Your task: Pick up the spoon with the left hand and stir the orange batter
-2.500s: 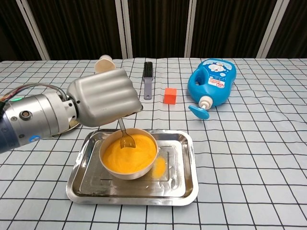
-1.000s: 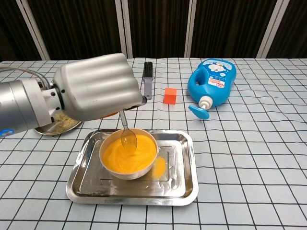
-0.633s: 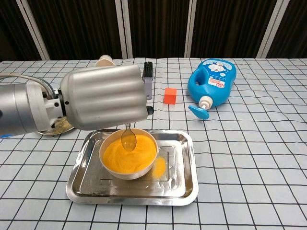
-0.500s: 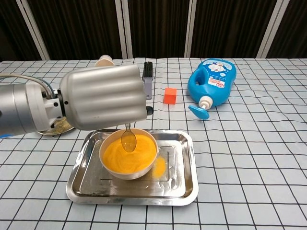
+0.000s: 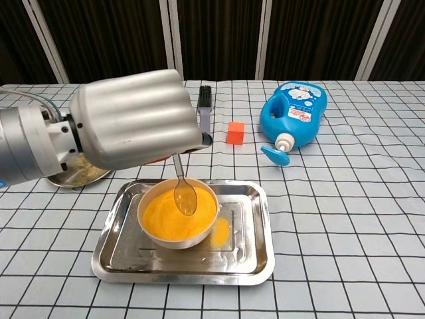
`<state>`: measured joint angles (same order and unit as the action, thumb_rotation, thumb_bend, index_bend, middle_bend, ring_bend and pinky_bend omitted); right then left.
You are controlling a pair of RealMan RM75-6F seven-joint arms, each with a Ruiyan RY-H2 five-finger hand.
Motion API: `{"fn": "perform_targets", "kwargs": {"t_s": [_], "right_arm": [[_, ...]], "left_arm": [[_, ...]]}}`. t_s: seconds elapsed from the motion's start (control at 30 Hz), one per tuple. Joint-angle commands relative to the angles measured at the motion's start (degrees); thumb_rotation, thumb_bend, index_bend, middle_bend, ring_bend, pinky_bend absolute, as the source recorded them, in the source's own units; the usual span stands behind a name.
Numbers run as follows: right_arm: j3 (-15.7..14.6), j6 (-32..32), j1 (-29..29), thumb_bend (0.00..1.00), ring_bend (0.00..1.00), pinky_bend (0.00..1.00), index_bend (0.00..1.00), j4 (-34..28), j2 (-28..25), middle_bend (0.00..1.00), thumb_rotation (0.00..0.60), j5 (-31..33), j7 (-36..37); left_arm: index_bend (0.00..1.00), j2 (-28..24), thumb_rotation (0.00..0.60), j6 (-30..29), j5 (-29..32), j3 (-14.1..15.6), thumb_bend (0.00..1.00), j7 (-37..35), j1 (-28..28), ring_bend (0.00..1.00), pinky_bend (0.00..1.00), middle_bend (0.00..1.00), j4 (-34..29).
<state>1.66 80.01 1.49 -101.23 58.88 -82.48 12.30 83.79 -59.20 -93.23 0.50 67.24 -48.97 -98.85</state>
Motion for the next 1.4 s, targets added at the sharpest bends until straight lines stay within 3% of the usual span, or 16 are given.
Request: {"fn": "perform_targets", "kwargs": {"t_s": [0.03, 0.6, 1.13, 1.4], "right_arm": [[0.0, 0.1, 0.0, 0.31, 0.0, 0.0, 0.0, 0.0, 0.0, 0.0, 0.6, 0.0, 0.0], [0.0, 0.1, 0.0, 0.31, 0.0, 0.0, 0.0, 0.0, 0.0, 0.0, 0.6, 0.1, 0.1], [0.1, -0.1, 0.0, 0.31, 0.0, 0.0, 0.0, 0.0, -0.1, 0.0, 0.6, 0.3, 0.2], [0.2, -0.2, 0.0, 0.31, 0.0, 0.0, 0.0, 0.1, -0.1, 0.0, 0.6, 0.4, 0.2]], "left_arm": [[0.79, 0.3, 0.6, 0.4, 0.1, 0.1, 0.72, 0.0, 0.2, 1.0, 1.0, 1.0, -0.1], [0.8, 2.4, 0.6, 2.7, 1.3, 0.3, 0.73, 1.2, 1.2, 1.0, 1.0, 1.0, 2.0], [0.81, 5.0, 0.6, 3.3, 6.5, -2.2, 0.73, 4.0, 2.3, 1.0, 1.0, 1.0, 7.7], [0.81, 3.8, 0.6, 1.6, 5.5, -2.5, 0.73, 0.9, 2.6, 1.0, 1.0, 1.0, 7.5]]}}
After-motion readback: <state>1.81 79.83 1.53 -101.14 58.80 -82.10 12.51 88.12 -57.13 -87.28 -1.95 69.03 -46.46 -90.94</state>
